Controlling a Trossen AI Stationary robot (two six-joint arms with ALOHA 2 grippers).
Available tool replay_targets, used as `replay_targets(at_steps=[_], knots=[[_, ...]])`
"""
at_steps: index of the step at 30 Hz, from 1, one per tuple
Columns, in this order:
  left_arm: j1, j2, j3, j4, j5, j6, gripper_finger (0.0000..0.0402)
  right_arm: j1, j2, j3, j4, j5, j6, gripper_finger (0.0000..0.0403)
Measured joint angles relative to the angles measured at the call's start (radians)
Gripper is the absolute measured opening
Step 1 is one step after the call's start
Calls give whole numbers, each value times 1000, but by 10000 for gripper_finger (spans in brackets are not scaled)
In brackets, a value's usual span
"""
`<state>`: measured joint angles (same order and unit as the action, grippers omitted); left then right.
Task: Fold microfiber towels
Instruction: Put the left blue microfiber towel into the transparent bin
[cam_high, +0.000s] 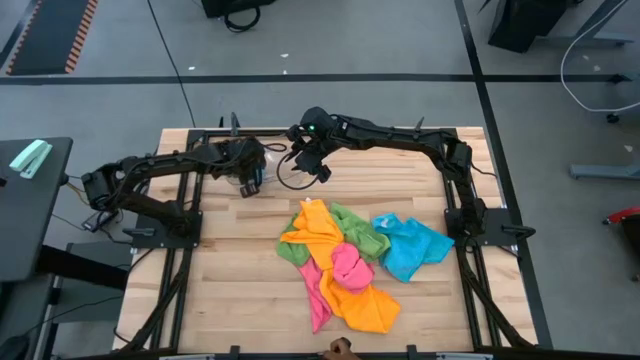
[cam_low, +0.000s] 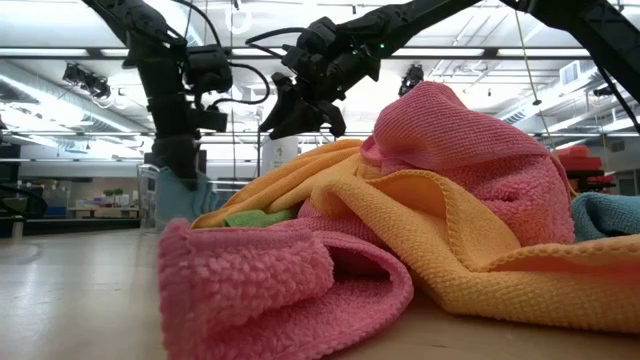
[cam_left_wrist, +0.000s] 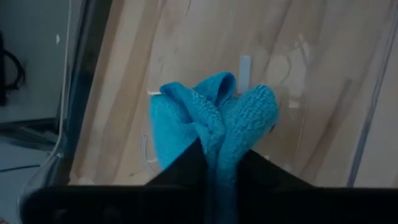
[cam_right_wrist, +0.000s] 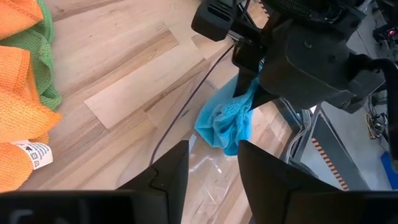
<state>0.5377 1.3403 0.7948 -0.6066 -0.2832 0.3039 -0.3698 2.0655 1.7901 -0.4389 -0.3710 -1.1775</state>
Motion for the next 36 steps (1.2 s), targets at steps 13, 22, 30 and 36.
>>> replay_targets(at_steps=[13,22,30,36], knots=[[218,1,128,-95,341,102,16,21,0,0,-33,-33,-1,129],[386,69,161,-169,611,100,16,52,0,0,-29,-49,-36,120],[452,250,251,-273,693,138,16,59,0,0,-34,-50,-26,119],[499,285,358,-357,758,173,16,59,0,0,-44,-50,-25,119]])
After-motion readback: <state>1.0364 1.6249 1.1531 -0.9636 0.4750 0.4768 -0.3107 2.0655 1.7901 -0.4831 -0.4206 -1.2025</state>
